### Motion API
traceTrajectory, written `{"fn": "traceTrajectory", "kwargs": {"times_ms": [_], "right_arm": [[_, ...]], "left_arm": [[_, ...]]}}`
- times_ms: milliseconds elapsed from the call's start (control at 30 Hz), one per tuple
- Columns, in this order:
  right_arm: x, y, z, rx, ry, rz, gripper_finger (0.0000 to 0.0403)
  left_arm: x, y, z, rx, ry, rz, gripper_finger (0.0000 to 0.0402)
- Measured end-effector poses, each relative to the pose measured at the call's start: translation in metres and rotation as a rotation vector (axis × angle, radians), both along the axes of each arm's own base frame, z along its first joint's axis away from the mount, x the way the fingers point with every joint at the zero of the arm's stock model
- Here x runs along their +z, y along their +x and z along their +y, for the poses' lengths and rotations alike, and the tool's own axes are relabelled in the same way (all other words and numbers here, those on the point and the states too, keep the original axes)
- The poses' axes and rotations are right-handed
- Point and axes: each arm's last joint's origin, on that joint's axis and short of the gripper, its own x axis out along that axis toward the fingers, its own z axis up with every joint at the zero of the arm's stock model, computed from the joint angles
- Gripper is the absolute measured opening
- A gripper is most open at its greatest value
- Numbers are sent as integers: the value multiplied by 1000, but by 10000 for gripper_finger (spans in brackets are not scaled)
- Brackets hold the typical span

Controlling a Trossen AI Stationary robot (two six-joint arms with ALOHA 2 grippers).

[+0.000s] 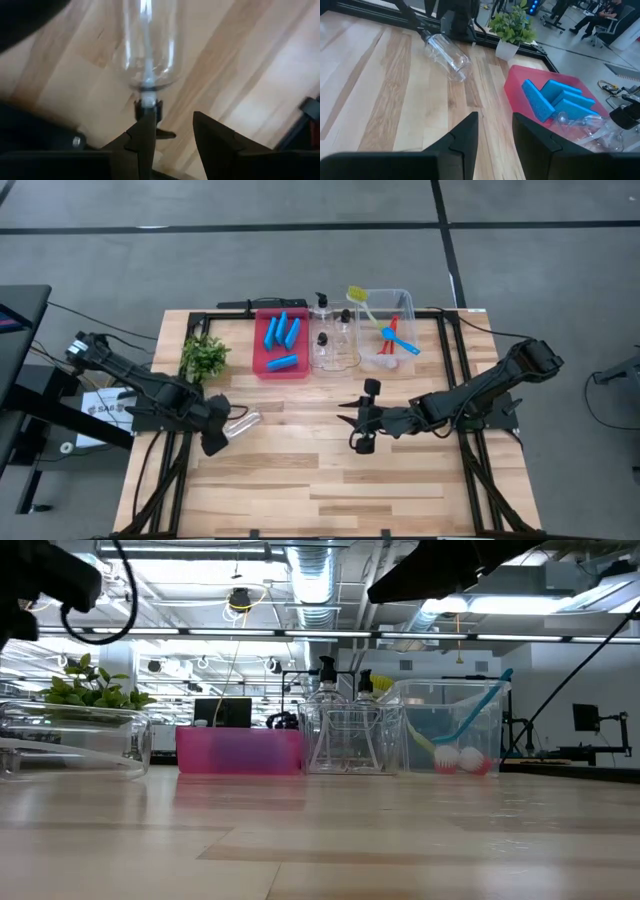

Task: Pick & Place Kitchen Sink Supplies
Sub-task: Put the spray bottle into the transparent bin

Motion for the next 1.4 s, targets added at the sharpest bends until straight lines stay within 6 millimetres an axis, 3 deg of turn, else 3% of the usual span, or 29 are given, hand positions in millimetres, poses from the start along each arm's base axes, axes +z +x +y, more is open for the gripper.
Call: {"fn": "traceTrajectory", "kwargs": {"times_ms": [467, 1000, 1200, 1400], "right_arm": [[0, 0, 0, 0, -1, 4, 113], [-1, 0, 0, -1, 1, 5, 113], [-1, 0, 0, -5, 11, 7, 113], [-1, 0, 0, -5, 12, 8, 113]], "left_arm": [[-26, 13, -18, -23, 152, 157, 139], [-35, 19, -20, -29, 200, 192, 224], [-37, 20, -21, -26, 206, 196, 231], [-55, 14, -19, -28, 194, 254, 226]]}}
